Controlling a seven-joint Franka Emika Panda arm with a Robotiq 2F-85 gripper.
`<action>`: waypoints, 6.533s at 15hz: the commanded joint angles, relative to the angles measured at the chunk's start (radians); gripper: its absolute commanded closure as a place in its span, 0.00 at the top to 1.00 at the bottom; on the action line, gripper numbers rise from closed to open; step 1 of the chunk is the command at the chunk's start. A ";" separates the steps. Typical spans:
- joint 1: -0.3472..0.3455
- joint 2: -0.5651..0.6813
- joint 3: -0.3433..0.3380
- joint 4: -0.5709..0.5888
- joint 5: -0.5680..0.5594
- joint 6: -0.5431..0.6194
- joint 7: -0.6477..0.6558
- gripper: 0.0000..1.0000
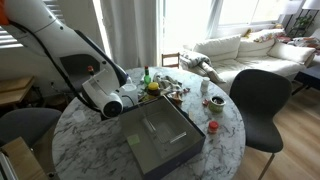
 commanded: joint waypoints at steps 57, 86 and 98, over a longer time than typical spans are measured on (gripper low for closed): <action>0.031 0.062 -0.068 -0.050 -0.076 -0.120 -0.013 0.08; 0.023 0.065 -0.059 0.024 0.013 -0.128 -0.065 0.08; 0.023 0.107 -0.038 0.055 0.024 -0.163 -0.065 0.08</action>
